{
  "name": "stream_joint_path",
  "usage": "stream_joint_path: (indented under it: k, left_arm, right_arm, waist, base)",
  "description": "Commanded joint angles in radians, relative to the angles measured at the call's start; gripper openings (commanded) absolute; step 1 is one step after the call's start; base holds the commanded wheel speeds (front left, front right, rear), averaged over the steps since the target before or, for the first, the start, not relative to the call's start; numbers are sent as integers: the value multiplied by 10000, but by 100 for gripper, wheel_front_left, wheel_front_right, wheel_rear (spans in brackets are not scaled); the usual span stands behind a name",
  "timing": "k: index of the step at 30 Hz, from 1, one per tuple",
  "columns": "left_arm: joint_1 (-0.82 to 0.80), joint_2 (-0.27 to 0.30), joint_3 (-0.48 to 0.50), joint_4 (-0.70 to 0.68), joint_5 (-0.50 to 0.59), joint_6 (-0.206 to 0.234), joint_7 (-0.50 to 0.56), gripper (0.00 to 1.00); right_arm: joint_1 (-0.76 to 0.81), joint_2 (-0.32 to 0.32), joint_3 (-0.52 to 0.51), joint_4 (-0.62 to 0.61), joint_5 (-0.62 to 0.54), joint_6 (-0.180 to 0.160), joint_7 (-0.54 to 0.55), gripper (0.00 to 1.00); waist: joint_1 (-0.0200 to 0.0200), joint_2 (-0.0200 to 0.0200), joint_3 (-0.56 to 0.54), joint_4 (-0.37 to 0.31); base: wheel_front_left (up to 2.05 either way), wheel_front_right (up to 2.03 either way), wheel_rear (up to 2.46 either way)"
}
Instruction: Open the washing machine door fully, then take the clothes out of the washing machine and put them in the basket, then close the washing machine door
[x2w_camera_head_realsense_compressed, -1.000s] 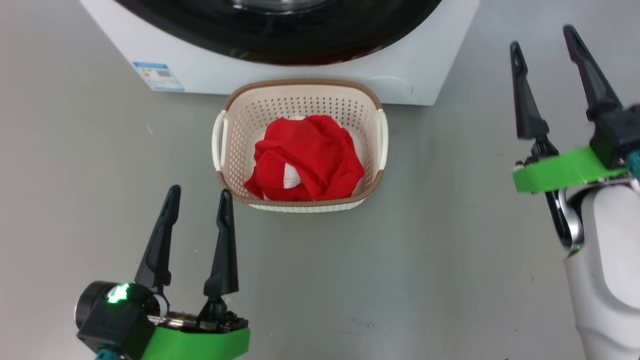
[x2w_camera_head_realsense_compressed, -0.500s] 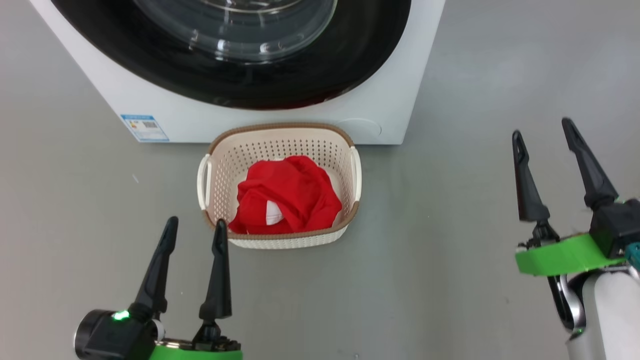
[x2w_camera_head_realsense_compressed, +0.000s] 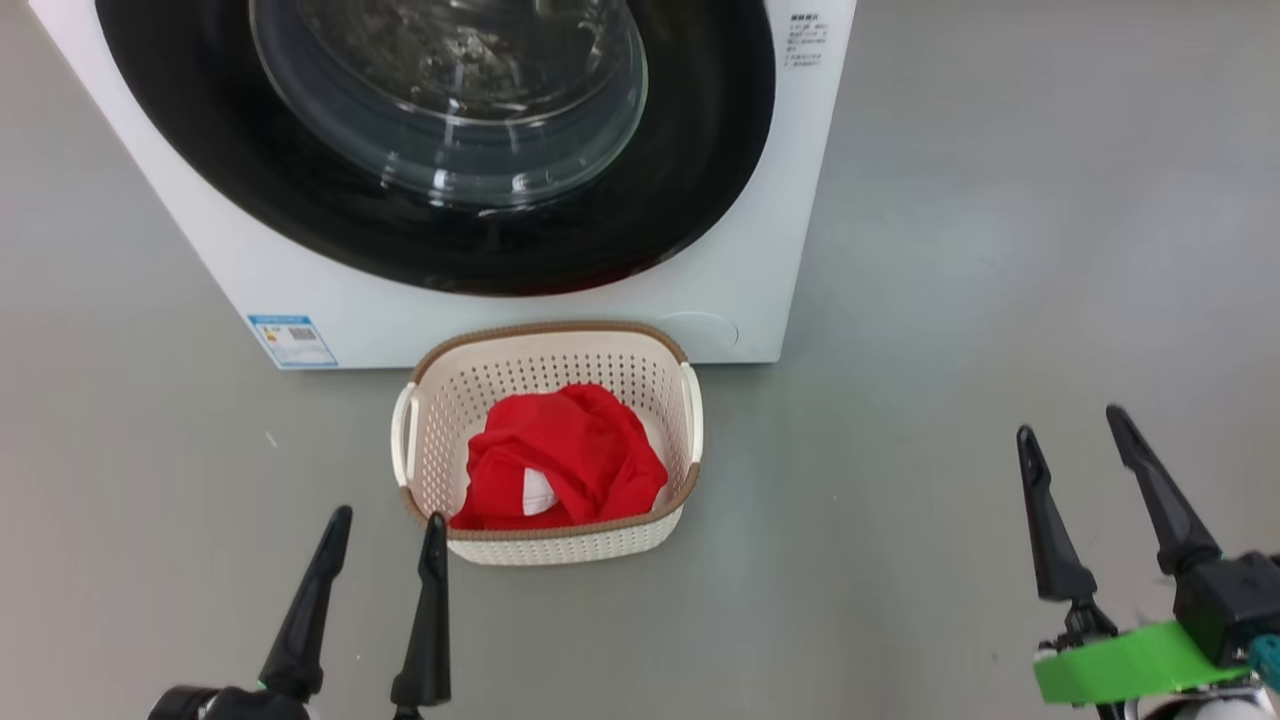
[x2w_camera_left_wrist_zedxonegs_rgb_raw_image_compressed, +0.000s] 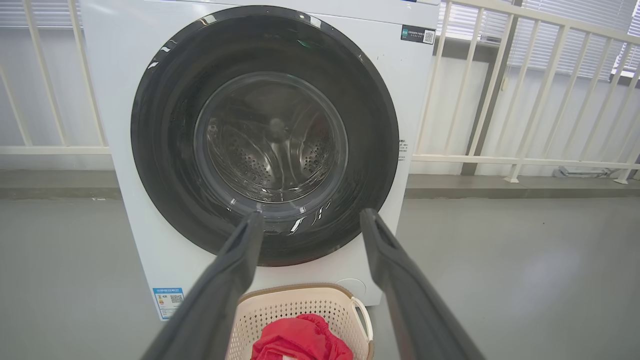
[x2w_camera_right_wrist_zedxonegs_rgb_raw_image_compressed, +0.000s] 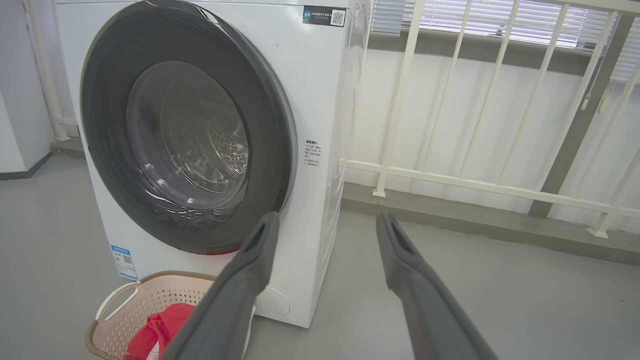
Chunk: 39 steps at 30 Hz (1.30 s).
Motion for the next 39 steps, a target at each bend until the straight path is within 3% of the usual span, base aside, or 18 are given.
stream_joint_path:
  k: [1, 15, 39]
  left_arm:
    - [-6, 182, 383, -293, 122, 4, -49, 100]
    - [702, 185, 579, -542, 221, 84, -49, 100]
    - [972, 202, 593, -523, 247, 132, -49, 100]
  right_arm:
    - [89, -37, 309, -390, 79, -38, 8, 100]
    - [1597, -36, 334, -1299, 408, -38, 8, 100]
    - [1895, -36, 203, -1418, 390, -38, 8, 100]
  waist:
    - [0, 0, -244, -83]
    - [0, 0, -764, -25]
    - [0, 0, -916, 33]
  base:
    - [0, 0, 0]
    - [0, 0, 0]
    - [0, 0, 0]
